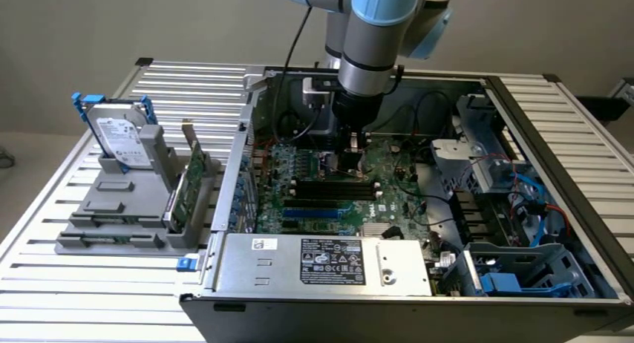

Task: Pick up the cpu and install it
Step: 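Place the cpu into insertion slot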

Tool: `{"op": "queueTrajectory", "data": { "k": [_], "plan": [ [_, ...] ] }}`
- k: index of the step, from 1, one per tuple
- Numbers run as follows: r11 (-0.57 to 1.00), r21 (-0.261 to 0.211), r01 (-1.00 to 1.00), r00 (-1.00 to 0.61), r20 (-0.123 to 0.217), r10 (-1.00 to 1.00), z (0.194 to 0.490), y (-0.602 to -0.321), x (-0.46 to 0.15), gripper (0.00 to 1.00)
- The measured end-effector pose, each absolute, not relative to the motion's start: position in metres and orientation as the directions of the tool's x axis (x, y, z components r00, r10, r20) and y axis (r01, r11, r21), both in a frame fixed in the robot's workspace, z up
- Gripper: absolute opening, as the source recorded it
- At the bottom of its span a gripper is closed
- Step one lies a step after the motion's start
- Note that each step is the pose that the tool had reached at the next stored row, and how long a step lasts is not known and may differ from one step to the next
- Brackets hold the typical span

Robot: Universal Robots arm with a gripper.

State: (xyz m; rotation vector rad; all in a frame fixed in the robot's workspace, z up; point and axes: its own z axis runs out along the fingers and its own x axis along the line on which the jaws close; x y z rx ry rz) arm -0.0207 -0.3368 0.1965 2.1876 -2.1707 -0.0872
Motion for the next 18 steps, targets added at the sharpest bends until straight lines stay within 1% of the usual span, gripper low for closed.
{"op": "queueTrajectory", "data": {
  "k": [3, 4, 18],
  "plan": [
    [-0.008, 0.081, -0.997, 0.008, 0.001, -1.0, 0.1965, -0.3368, -0.0207, 0.56],
    [-0.008, 0.081, -0.997, 0.008, 0.001, -1.0, 0.1964, -0.3368, -0.0207, 0.63],
    [-0.008, 0.081, -0.997, 0.008, 0.001, -1.0, 0.1993, -0.3368, -0.0207, 0.63]
  ]
}}
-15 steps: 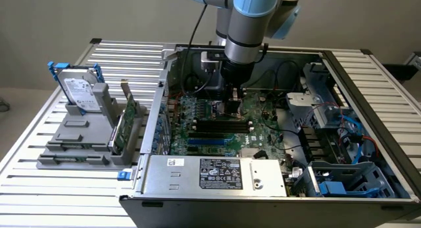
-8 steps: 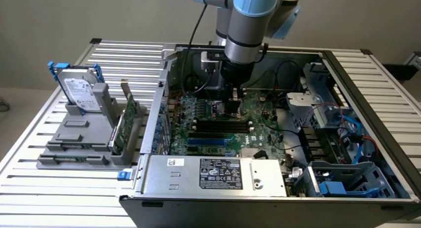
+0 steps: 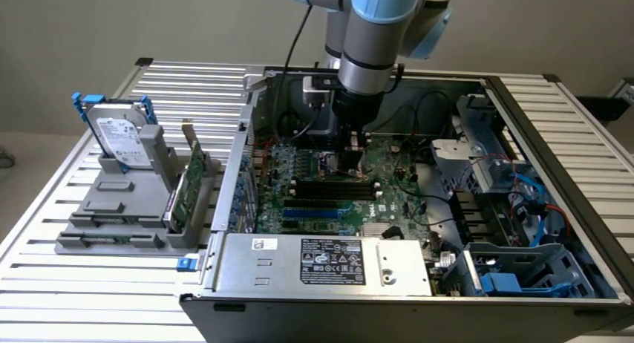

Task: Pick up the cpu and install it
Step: 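Place the cpu into insertion slot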

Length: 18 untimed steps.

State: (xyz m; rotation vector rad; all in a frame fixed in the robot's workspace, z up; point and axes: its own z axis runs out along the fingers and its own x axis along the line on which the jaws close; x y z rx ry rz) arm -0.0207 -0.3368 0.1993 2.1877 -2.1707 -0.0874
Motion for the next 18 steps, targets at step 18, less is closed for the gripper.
{"op": "queueTrajectory", "data": {
  "k": [18],
  "plan": [
    [-0.007, 0.078, -0.997, 0.007, 0.0, -1.0, 0.218, -0.337, -0.021, 0.63]
  ]
}}
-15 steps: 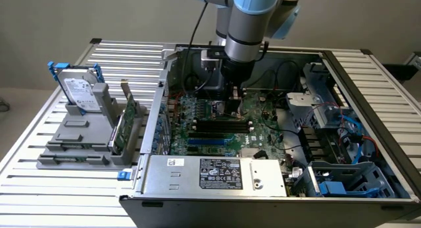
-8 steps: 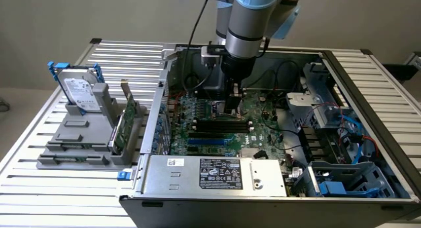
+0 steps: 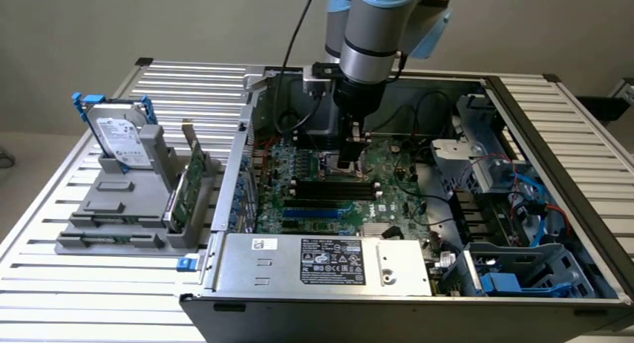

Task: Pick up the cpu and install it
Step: 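Place the cpu into insertion slot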

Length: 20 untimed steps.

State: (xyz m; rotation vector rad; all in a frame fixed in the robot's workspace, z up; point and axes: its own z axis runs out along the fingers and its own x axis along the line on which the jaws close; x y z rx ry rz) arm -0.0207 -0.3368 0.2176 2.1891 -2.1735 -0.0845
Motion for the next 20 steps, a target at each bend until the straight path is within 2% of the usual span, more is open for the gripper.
{"op": "queueTrajectory", "data": {
  "k": [20],
  "plan": [
    [-0.004, 0.036, -0.999, 0.004, 0.001, -1.0, 0.2096, -0.3368, -0.0278, 0.63]
  ]
}}
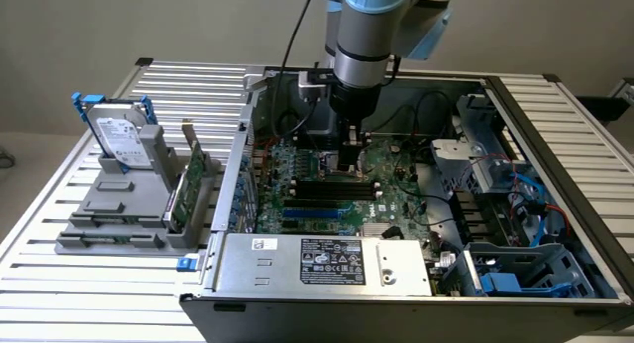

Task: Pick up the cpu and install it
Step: 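Place the cpu into insertion slot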

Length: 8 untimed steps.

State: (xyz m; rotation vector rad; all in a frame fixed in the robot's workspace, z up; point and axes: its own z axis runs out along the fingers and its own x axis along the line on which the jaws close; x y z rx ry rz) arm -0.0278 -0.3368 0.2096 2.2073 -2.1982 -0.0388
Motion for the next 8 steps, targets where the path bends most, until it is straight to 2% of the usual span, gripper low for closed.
{"op": "queueTrajectory", "data": {
  "k": [8],
  "plan": [
    [-0.004, 0.016, -1.0, 0.004, -0.013, -1.0, 0.2078, -0.3368, -0.0304, 0.63]
  ]
}}
